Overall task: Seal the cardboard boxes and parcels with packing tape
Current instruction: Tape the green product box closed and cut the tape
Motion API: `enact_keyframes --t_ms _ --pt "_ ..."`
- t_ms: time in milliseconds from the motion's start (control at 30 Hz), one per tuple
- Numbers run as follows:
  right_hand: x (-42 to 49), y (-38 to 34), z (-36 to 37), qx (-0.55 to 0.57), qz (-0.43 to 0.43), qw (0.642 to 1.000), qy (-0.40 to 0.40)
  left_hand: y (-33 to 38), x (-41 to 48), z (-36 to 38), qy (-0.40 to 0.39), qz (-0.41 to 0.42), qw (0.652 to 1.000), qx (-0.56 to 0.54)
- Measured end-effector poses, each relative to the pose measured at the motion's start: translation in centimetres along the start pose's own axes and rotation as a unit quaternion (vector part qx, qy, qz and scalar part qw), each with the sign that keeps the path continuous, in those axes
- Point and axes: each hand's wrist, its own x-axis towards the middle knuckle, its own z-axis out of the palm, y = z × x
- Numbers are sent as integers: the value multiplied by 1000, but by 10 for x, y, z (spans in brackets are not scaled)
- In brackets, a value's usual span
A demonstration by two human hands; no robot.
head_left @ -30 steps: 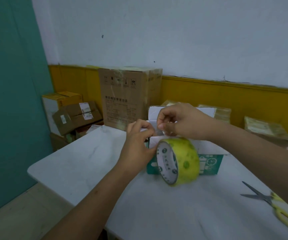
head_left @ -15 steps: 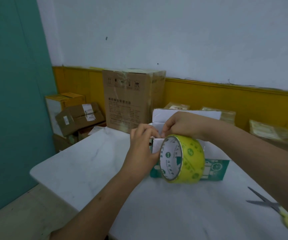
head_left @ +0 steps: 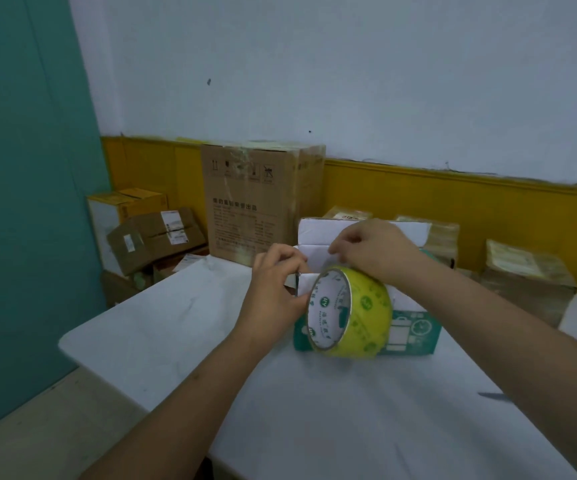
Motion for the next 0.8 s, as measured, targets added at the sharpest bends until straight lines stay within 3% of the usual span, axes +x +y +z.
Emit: enact_keyframes --t_ms 167,233,267,333,400,433,467,600,800 --pt "-45 4 -15 0 80 994 77 7 11 -7 -50 -14 997 57" --pt "-60 5 -9 110 135 984 39 7 16 -10 -88 -21 994 64" --pt "-67 5 -3 222 162 961 0 7 18 -13 -117 -24 990 68" --pt "-80 3 10 430 189 880 -71 7 23 -23 -180 -21 980 78" --pt "-89 3 25 540 164 821 -88 9 29 -34 -234 -15 968 92" --pt "-94 5 34 557 153 813 -78 11 32 -38 -252 -15 962 103" --pt "-100 4 42 553 145 819 -59 14 33 -40 -265 -17 957 114" --pt "-118 6 67 371 70 926 20 18 32 -39 -277 -29 953 121" --pt "-118 17 88 367 12 930 3 18 34 -35 -273 -45 954 118"
